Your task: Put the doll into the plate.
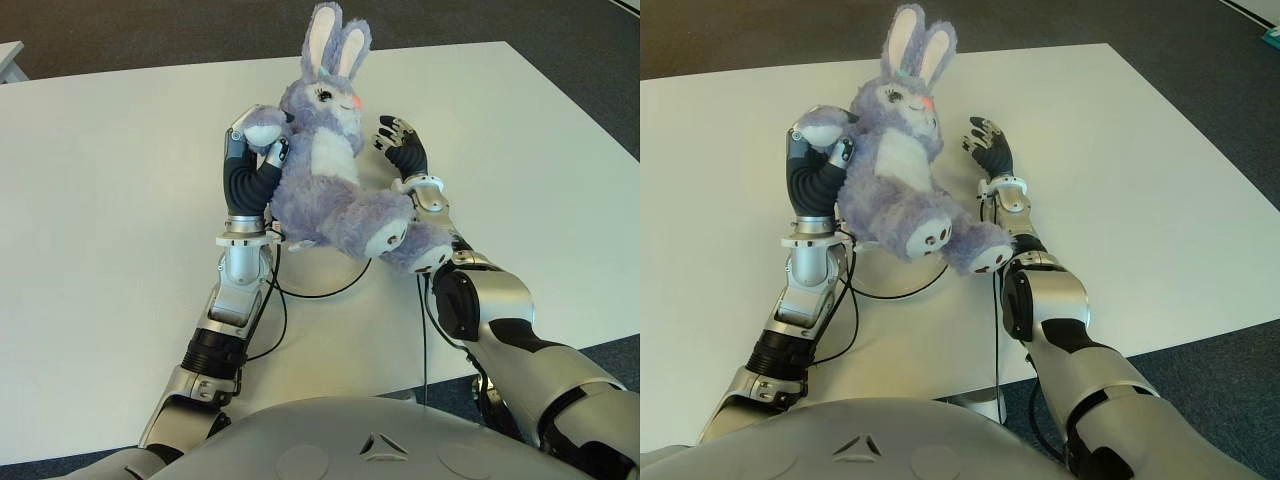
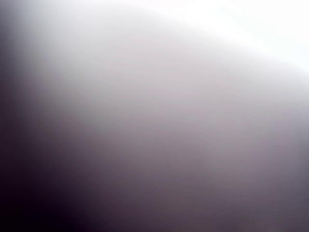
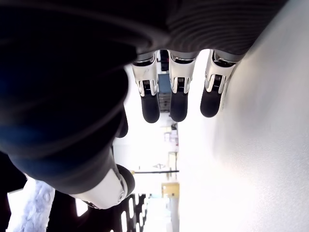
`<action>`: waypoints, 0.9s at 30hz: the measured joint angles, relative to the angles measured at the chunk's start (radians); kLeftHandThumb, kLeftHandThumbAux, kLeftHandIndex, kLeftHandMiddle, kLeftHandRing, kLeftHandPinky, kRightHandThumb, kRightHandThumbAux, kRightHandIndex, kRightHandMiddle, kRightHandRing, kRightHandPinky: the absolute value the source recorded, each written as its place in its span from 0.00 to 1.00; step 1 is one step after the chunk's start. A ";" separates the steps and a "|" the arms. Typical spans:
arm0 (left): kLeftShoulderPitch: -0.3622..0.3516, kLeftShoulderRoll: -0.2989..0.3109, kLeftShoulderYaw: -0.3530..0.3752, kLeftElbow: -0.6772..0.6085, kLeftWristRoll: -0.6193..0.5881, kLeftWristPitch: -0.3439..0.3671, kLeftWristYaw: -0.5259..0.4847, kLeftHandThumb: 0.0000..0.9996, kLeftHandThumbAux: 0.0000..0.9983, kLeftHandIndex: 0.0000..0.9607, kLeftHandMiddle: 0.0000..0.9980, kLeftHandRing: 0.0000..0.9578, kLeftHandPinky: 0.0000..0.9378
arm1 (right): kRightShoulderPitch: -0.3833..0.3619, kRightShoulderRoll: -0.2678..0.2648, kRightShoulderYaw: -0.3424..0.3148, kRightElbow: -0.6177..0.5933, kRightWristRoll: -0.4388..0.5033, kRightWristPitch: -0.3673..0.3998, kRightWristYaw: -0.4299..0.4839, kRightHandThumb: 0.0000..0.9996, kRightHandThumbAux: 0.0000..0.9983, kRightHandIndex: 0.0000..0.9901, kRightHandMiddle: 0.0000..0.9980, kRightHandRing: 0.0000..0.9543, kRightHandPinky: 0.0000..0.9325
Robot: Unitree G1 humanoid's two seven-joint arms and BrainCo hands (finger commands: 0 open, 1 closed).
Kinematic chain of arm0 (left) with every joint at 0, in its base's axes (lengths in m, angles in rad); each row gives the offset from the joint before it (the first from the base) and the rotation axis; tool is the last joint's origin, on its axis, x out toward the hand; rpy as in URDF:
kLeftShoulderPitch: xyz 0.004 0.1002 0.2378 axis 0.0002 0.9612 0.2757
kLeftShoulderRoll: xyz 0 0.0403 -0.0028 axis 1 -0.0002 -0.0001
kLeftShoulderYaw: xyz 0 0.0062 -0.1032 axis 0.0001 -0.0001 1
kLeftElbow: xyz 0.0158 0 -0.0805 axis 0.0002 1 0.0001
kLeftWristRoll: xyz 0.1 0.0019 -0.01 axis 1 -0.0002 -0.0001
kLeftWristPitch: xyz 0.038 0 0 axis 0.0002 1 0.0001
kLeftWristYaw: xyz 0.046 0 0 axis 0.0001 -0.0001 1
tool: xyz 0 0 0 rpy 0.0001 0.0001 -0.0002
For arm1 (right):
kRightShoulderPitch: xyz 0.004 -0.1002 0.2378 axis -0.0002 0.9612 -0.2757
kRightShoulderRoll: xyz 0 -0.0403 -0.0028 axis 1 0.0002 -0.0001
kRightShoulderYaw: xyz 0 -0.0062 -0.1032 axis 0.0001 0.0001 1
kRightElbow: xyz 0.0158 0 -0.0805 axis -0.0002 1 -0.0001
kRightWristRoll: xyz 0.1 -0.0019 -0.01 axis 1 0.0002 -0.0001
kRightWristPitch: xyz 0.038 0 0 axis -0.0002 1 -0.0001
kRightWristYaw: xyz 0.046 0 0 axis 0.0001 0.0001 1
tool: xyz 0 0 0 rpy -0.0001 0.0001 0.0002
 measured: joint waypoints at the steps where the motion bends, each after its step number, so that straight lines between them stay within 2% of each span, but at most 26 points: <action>1: -0.001 -0.001 0.002 0.002 0.000 -0.001 0.000 0.71 0.70 0.46 0.84 0.89 0.91 | 0.000 0.000 0.000 0.000 0.000 0.000 0.000 0.52 0.82 0.21 0.13 0.10 0.12; 27: -0.009 -0.007 0.015 0.019 0.011 0.000 0.000 0.71 0.70 0.46 0.85 0.90 0.92 | 0.002 -0.001 0.001 0.000 0.000 0.000 0.002 0.50 0.85 0.22 0.13 0.10 0.12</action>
